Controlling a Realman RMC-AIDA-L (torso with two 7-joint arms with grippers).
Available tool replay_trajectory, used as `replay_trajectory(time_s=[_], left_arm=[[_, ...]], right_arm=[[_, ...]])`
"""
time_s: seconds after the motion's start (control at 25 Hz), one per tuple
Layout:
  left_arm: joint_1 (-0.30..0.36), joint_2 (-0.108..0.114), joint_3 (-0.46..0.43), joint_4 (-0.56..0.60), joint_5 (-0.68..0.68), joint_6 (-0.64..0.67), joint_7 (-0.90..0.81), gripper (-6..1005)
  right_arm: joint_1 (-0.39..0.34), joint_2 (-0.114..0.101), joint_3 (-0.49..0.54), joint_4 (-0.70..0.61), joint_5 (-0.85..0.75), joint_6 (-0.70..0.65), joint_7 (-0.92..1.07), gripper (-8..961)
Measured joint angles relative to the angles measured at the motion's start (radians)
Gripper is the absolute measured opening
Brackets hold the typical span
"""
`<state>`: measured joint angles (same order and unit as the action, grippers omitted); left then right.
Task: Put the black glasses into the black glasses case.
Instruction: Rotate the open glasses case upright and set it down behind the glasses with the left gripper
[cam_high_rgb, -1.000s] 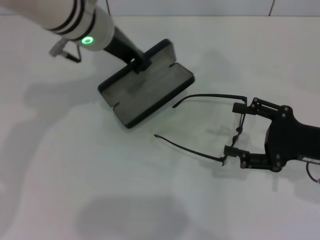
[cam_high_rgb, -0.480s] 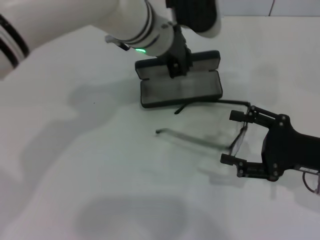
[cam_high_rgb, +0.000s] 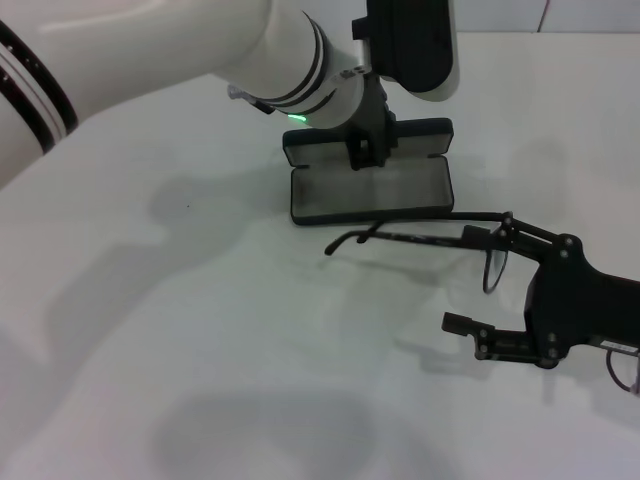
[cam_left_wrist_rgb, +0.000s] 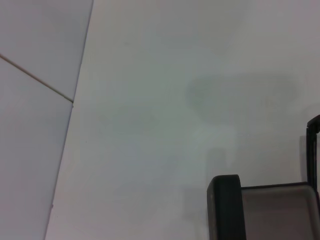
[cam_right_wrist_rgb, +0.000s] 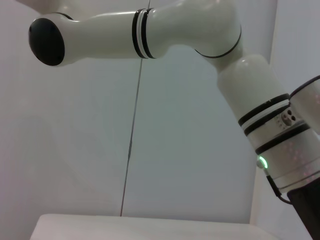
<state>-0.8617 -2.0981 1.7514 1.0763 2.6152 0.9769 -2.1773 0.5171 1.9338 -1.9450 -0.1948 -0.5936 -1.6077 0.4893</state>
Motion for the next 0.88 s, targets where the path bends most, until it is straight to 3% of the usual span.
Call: replay_trajectory(time_s=[0.32,0.64,0.88], left_arm=[[0.045,0.003,-0.055,0.090,-0.013,-0.007,-0.019,201],[-0.004,0.001,-0.041,-0.009,-0.025,-0.022,-0.008,202],[-0.001,0.004,-0.005,-0.005,-0.015,-0.006,-0.008,202]], right_arm=[[0.007,-0.003,0.000,0.000,0.000,0.001,0.000,822],[0.012,-0.006,0.000,0.000,0.000,0.006,0.000,822],[0.012,-0.008,0.000,0.002,0.000,0.009,0.000,822]])
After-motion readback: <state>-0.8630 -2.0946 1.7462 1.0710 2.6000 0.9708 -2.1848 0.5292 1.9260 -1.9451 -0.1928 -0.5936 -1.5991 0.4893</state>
